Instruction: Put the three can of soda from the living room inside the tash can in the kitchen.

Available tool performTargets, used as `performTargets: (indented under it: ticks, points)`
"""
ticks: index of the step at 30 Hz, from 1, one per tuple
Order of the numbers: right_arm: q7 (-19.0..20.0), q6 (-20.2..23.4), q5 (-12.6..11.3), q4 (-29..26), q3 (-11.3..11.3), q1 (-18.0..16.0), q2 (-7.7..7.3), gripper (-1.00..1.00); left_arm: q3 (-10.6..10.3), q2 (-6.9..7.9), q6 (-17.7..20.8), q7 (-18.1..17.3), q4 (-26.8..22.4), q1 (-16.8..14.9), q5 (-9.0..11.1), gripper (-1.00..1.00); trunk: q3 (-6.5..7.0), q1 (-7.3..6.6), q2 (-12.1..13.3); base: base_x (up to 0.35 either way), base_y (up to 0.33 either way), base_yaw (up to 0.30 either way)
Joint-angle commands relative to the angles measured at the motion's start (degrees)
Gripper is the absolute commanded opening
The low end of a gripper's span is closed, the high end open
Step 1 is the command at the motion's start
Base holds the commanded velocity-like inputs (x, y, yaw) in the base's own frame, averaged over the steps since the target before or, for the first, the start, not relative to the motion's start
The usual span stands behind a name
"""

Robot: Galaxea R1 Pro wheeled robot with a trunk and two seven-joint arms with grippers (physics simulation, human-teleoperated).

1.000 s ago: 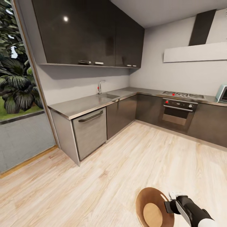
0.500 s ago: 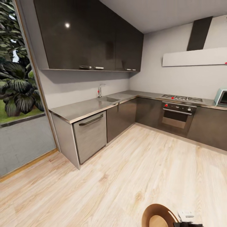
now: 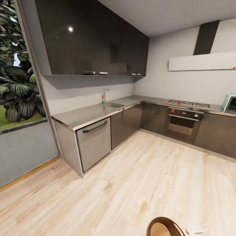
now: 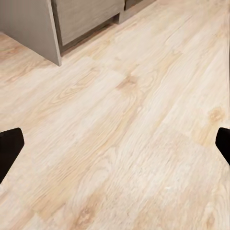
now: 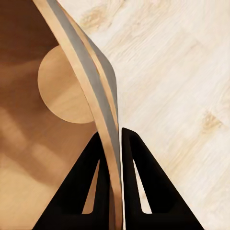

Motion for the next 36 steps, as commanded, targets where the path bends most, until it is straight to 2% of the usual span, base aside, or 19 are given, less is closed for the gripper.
performTargets:
  ticks: [1,2,3,7,10,16,21,36]
  points:
    - [0.46,-0.05,-0.22,-0.13,-0.26,0.26,0.01,-1.0,0.03,-0.06,-0.43,0.0,-1.99,0.02,0.0,1.0,0.19,-0.23,0.41,0.0,0.0,0.0]
    - [0.52,-0.09,-0.2,-0.16,-0.28,0.63,0.0,-1.0,0.05,-0.07,-0.6,0.0,-4.46,0.02,0.01,1.0,0.37,-0.45,0.81,0.0,0.0,0.0]
    - [0.58,-0.24,-0.21,-0.18,-0.35,1.09,-0.04,-1.0,0.07,-0.1,-0.68,-0.04,-9.32,0.08,-0.03,1.0,0.37,-0.45,0.81,0.0,0.0,0.0]
    - [0.62,-0.8,-0.22,-0.29,-0.38,1.38,0.08,-1.0,0.09,-0.15,-0.62,0.02,-12.69,0.05,-0.14,1.0,0.37,-0.45,0.81,0.0,0.0,0.0]
    - [0.62,-0.88,-0.22,-0.4,-0.32,1.43,0.23,-1.0,0.09,-0.15,-0.64,0.09,-11.78,0.04,-0.15,1.0,0.37,-0.45,0.81,0.0,0.0,0.0]
    - [0.55,-0.95,-0.24,-0.73,-0.25,1.49,0.64,-1.0,-0.04,-0.16,-0.98,0.43,-3.7,-0.38,-0.1,1.0,0.37,-0.45,0.81,-0.002,0.0,0.0]
    - [0.54,-0.96,-0.26,-0.93,-0.31,1.49,0.78,-1.0,-0.26,-0.14,-1.1,0.52,-0.47,-1.13,-0.2,1.0,0.37,-0.45,0.81,-0.178,0.0,0.0]
    - [0.43,-0.96,-0.22,-0.9,-0.24,1.49,0.83,-1.0,-0.35,-0.13,-1.12,0.53,0.49,-1.28,-0.31,1.0,0.37,-0.45,0.81,-0.309,0.0,0.0]
